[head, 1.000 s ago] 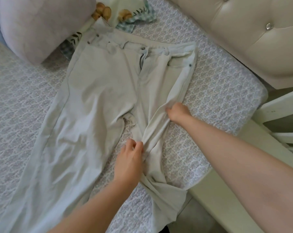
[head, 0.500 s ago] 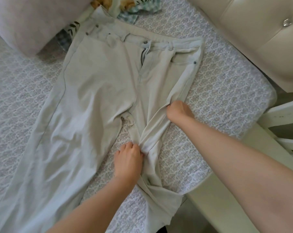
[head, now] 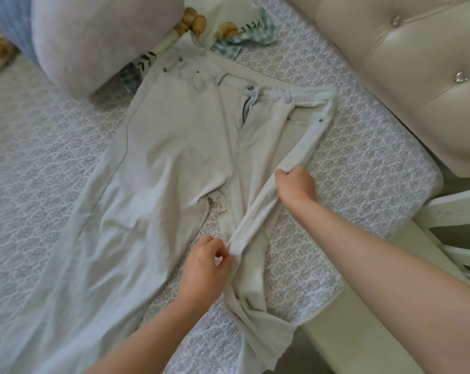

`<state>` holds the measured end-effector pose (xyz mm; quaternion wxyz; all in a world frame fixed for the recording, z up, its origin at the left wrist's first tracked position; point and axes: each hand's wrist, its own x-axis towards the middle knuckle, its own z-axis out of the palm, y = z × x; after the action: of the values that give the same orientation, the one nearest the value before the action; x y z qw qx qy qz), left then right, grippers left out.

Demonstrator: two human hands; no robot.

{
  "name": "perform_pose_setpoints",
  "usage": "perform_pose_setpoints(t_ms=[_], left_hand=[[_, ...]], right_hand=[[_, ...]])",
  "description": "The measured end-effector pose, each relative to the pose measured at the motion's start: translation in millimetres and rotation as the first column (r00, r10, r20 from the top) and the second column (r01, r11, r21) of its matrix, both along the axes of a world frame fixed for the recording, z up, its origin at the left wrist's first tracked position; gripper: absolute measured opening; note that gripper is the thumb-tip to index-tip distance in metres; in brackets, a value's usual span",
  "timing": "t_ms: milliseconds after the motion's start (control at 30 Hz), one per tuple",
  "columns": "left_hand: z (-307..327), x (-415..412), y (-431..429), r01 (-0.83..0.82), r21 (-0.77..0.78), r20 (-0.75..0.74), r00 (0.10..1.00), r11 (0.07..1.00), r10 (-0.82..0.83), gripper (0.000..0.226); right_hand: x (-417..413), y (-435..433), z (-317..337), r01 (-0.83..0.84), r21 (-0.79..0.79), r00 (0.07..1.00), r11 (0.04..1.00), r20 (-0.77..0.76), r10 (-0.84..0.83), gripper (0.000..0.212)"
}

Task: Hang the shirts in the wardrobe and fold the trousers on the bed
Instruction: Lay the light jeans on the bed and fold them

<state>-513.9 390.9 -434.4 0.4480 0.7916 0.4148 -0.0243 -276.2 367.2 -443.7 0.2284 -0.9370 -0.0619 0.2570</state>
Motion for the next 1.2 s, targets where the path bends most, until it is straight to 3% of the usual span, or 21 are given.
perform_pose_setpoints(t_ms=[200, 333, 433, 500, 633, 733, 800, 867, 967, 1033, 1100, 1200], left_hand=[[43, -10, 31, -0.082, -0.229, 0.115, 0.987, 0.970, 0.110, 0.022], [63, -27, 54, -0.198, -0.524, 0.102, 0.951, 0.828, 0.292, 0.017], [74, -43, 73, -0.297, -0.783, 0.085, 0.820, 0.547, 0.566, 0.016], [82, -60, 96, -0.317, -0.855, 0.060, 0.726, 0.411, 0.685, 0.013], [84, -110, 162, -0.407, -0.858, 0.038, 0.559, 0.313, 0.828, 0.009], [62, -147, 214, -0.596, -0.756, -0.026, 0.441, 0.271, 0.897, 0.015], [38, -158, 237, -0.711, -0.642, -0.091, 0.442, 0.286, 0.893, 0.018], [13, -159, 245, -0.744, -0.551, -0.161, 0.540, 0.378, 0.826, 0.014], [-10, -148, 236, -0.641, -0.485, -0.215, 0.747, 0.595, 0.629, 0.024], [-17, -144, 227, -0.570, -0.417, -0.202, 0.818, 0.709, 0.539, 0.020], [-24, -143, 222, -0.560, -0.352, -0.194, 0.828, 0.750, 0.526, 0.011], [-33, -149, 224, -0.589, -0.384, -0.227, 0.807, 0.711, 0.546, 0.019]], right_hand=[[-2, 62, 45, -0.117, 0.191, 0.986, 0.975, 0.138, 0.091, 0.036], [-24, 110, 62, -0.250, 0.228, 0.948, 0.941, 0.254, 0.191, 0.034], [-46, 149, 70, -0.341, 0.278, 0.912, 0.898, 0.329, 0.245, 0.034], [-63, 179, 72, -0.380, 0.301, 0.899, 0.874, 0.341, 0.274, 0.033], [-98, 243, 61, -0.537, 0.225, 0.837, 0.813, 0.264, 0.480, 0.023], [-116, 281, 34, -0.713, 0.101, 0.701, 0.694, 0.113, 0.704, 0.027], [-120, 295, 15, -0.789, -0.044, 0.614, 0.613, -0.014, 0.789, 0.031], [-116, 302, 3, -0.814, -0.141, 0.571, 0.564, -0.015, 0.821, 0.030], [-95, 312, 0, -0.783, -0.153, 0.577, 0.603, 0.182, 0.796, 0.028], [-73, 321, 3, -0.767, -0.235, 0.521, 0.597, 0.315, 0.793, 0.028], [-50, 332, 6, -0.740, -0.334, 0.521, 0.584, 0.263, 0.812, 0.036], [-25, 339, 5, -0.746, -0.510, 0.430, 0.428, 0.121, 0.894, 0.042]])
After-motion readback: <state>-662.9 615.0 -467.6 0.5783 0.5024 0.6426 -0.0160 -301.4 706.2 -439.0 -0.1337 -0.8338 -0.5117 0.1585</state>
